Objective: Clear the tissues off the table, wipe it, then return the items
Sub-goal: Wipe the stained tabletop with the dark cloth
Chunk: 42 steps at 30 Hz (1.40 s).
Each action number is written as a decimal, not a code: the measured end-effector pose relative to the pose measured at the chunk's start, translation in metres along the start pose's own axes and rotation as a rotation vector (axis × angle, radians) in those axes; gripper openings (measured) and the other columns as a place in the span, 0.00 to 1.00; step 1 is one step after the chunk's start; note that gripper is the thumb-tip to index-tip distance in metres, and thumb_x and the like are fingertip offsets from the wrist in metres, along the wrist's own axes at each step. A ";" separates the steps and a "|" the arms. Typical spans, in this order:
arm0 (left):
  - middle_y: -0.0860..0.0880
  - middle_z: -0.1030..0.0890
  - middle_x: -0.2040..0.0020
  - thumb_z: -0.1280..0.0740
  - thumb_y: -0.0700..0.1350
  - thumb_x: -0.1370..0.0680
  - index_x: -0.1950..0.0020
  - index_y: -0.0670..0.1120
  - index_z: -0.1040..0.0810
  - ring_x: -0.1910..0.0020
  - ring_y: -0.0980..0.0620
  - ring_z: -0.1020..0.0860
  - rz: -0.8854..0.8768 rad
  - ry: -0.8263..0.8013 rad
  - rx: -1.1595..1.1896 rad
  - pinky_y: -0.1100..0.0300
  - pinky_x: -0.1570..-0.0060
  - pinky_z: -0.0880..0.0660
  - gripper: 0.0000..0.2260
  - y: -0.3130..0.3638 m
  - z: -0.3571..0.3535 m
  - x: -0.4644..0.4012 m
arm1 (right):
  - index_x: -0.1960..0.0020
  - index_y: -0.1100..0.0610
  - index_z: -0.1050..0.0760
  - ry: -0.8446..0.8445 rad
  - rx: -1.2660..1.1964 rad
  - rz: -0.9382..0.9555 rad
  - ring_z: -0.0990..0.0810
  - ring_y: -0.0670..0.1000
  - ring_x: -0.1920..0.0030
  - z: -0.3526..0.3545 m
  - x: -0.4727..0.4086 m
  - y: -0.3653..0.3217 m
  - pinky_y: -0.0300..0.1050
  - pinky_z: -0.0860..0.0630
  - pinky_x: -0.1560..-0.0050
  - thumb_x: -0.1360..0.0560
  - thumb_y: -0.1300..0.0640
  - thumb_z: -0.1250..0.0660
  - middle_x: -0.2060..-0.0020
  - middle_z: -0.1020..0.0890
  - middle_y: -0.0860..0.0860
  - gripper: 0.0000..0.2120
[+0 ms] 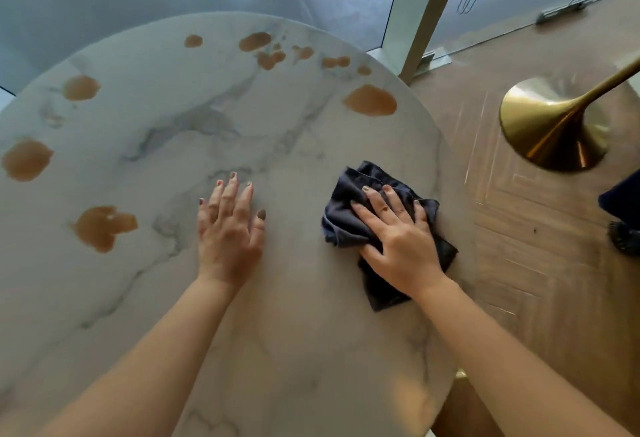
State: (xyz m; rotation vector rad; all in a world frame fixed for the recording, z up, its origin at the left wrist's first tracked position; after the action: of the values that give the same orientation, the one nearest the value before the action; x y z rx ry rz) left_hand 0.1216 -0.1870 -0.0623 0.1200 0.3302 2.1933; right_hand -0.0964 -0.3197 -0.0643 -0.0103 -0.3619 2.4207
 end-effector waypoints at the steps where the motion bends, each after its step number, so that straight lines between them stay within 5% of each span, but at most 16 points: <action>1: 0.42 0.34 0.28 0.50 0.54 0.26 0.32 0.43 0.30 0.29 0.42 0.38 -0.006 -0.013 -0.002 0.43 0.31 0.47 0.27 0.000 -0.003 -0.004 | 0.29 0.47 0.36 0.015 -0.003 -0.085 0.42 0.56 0.27 0.004 -0.001 0.018 0.67 0.43 0.32 0.29 0.42 0.48 0.27 0.37 0.50 0.29; 4: 0.44 0.35 0.28 0.49 0.55 0.25 0.30 0.44 0.32 0.28 0.44 0.39 0.003 -0.022 -0.012 0.45 0.30 0.48 0.27 0.000 -0.009 -0.006 | 0.27 0.47 0.43 0.045 -0.006 -0.353 0.50 0.57 0.25 0.019 -0.045 0.054 0.67 0.51 0.32 0.25 0.42 0.47 0.25 0.45 0.52 0.28; 7: 0.44 0.34 0.28 0.47 0.54 0.25 0.30 0.44 0.32 0.29 0.45 0.40 0.002 -0.003 -0.013 0.46 0.30 0.47 0.26 0.001 -0.010 -0.006 | 0.25 0.47 0.48 0.043 -0.025 -0.424 0.55 0.60 0.25 0.026 -0.117 0.055 0.67 0.54 0.31 0.23 0.44 0.46 0.24 0.50 0.53 0.28; 11: 0.43 0.33 0.29 0.46 0.53 0.25 0.31 0.44 0.32 0.29 0.46 0.41 -0.008 0.008 -0.022 0.45 0.31 0.46 0.25 0.002 -0.007 -0.005 | 0.26 0.48 0.46 -0.003 -0.035 -0.175 0.53 0.58 0.25 0.019 -0.146 0.018 0.66 0.54 0.31 0.24 0.46 0.44 0.25 0.47 0.51 0.28; 15: 0.43 0.33 0.29 0.46 0.53 0.25 0.30 0.45 0.33 0.29 0.47 0.42 -0.019 0.001 -0.031 0.48 0.31 0.48 0.25 0.000 -0.006 -0.006 | 0.30 0.49 0.35 0.039 -0.051 0.042 0.42 0.55 0.27 0.016 -0.090 0.023 0.63 0.44 0.32 0.31 0.45 0.47 0.28 0.36 0.50 0.30; 21: 0.43 0.32 0.30 0.45 0.52 0.25 0.31 0.44 0.32 0.30 0.47 0.41 -0.030 0.024 -0.027 0.49 0.31 0.49 0.24 0.000 -0.007 -0.006 | 0.26 0.46 0.45 0.038 -0.007 -0.327 0.51 0.57 0.25 0.036 -0.165 0.069 0.65 0.51 0.31 0.27 0.43 0.48 0.25 0.46 0.50 0.30; 24: 0.42 0.31 0.30 0.45 0.52 0.25 0.31 0.43 0.32 0.30 0.46 0.40 -0.036 0.032 -0.024 0.48 0.31 0.48 0.24 0.001 -0.007 -0.006 | 0.26 0.47 0.45 0.000 -0.023 -0.214 0.52 0.57 0.25 0.027 -0.206 0.025 0.64 0.53 0.31 0.25 0.46 0.43 0.25 0.47 0.50 0.29; 29: 0.43 0.31 0.30 0.44 0.51 0.25 0.32 0.43 0.32 0.30 0.46 0.39 -0.049 0.037 -0.024 0.49 0.31 0.48 0.23 0.000 -0.006 -0.007 | 0.30 0.48 0.34 0.043 -0.040 0.135 0.40 0.54 0.27 0.012 -0.122 0.006 0.56 0.47 0.32 0.30 0.45 0.46 0.29 0.34 0.49 0.28; 36: 0.43 0.32 0.30 0.44 0.51 0.25 0.32 0.44 0.32 0.30 0.46 0.40 -0.044 0.035 -0.011 0.50 0.30 0.50 0.23 0.000 -0.007 -0.006 | 0.26 0.46 0.47 0.043 -0.034 -0.340 0.55 0.57 0.25 0.031 -0.218 0.041 0.66 0.56 0.30 0.24 0.45 0.45 0.24 0.49 0.50 0.28; 42: 0.44 0.32 0.29 0.44 0.52 0.24 0.31 0.44 0.31 0.29 0.47 0.40 -0.039 0.024 -0.028 0.51 0.30 0.49 0.24 0.000 -0.007 -0.006 | 0.26 0.46 0.44 -0.003 -0.013 0.054 0.52 0.55 0.25 0.011 -0.203 -0.027 0.63 0.55 0.30 0.25 0.45 0.44 0.25 0.46 0.48 0.28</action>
State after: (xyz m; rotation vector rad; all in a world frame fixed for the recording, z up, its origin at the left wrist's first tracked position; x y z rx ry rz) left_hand 0.1237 -0.1935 -0.0691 0.0710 0.3130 2.1615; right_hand 0.0755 -0.4313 -0.0644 -0.0230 -0.3831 2.4723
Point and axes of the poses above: each hand's wrist, its own x-axis away from the middle knuckle, its own z-axis out of the back of the hand, y = z × x, the point moved 1 cm from there along -x, towards the middle knuckle
